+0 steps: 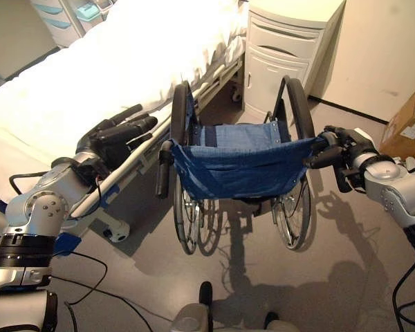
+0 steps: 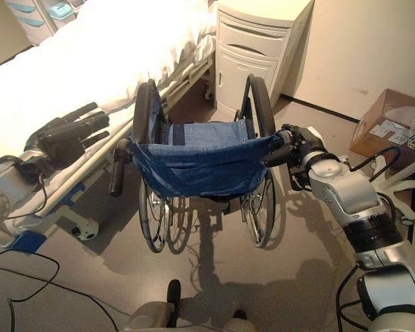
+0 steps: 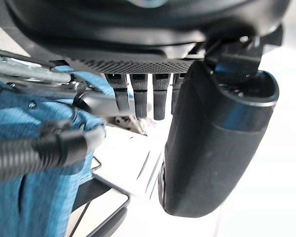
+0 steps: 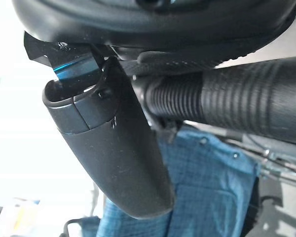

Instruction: Push the wheelchair next to the bed

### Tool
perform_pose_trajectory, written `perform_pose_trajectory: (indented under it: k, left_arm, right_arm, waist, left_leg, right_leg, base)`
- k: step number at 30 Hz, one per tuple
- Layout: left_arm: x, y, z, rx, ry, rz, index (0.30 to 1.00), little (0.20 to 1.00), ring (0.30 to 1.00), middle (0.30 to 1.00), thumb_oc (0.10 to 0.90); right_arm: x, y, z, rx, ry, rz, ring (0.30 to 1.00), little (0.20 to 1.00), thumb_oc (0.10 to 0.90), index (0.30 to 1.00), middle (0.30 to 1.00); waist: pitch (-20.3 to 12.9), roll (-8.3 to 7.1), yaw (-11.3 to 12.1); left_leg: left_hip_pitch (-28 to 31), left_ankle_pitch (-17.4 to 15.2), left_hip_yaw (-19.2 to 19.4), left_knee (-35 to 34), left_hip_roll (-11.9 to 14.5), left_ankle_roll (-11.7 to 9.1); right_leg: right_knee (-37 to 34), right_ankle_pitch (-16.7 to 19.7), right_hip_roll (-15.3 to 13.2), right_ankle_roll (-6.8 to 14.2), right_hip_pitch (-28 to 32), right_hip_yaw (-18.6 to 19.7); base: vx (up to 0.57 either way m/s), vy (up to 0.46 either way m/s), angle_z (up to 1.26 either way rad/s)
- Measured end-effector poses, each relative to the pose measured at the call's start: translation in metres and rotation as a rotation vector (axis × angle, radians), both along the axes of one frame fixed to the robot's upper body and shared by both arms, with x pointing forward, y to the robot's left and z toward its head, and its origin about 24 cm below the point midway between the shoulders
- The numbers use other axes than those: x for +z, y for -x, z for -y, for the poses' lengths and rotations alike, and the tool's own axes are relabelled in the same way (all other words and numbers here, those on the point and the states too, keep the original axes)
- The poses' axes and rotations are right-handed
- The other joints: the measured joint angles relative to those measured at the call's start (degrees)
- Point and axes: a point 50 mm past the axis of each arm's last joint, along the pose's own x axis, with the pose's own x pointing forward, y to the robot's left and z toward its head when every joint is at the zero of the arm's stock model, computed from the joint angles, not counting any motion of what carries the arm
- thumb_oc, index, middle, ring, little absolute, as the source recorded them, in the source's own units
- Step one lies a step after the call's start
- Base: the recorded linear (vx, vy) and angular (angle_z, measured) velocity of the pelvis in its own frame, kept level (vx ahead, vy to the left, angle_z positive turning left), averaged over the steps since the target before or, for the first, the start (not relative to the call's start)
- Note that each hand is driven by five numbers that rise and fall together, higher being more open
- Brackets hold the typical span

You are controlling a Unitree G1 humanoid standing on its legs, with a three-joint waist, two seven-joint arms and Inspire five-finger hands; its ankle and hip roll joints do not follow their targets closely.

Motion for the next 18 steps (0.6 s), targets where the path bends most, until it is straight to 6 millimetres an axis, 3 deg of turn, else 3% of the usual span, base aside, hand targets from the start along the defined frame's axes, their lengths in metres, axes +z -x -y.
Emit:
perform_pose_trajectory:
  k: [9,15,18]
  left_arm:
    - [-0.018,0.040,-0.040,0.177,0.036,-0.015,0.900,0.900,0.900,0.900,0.800]
    - [-0.032,0.062,-0.052,0.245,0.060,-0.033,0.900,0.900,0.900,0.900,0.800]
    - [-0.047,0.070,-0.053,0.260,0.085,-0.068,0.900,0.900,0.900,0.900,0.800]
  right_arm:
    - [-0.007,0.036,0.026,-0.099,-0.112,0.138,0.900,0.900,0.800,0.900,0.900]
    - [-0.008,0.061,0.051,-0.242,-0.174,0.275,0.900,0.900,0.800,0.900,0.900]
    - [-0.003,0.076,0.074,-0.394,-0.109,0.351,0.900,0.900,0.800,0.900,0.900]
  waist:
    - [-0.2,-0.34,0.6]
    - [-1.3,-1.70,0.4]
    - [-2.1,-2.09,0.1]
  left_leg:
    - [1.7,0.8,0.9,-3.0,-0.1,0.2]
    - [3.0,1.0,2.1,-4.4,-0.1,0.3]
    - [3.2,1.0,2.3,-4.7,-0.2,0.3]
  right_leg:
    - [0.0,0.0,-0.3,0.0,-0.1,0.2]
    - [0.0,0.0,-0.5,0.0,-0.1,0.3]
    - [0.0,0.0,-0.6,0.0,-0.1,0.3]
  base:
    - [-0.04,-0.012,-0.03]
    - [-0.01,-0.016,-0.09]
    - [-0.01,-0.013,-0.03]
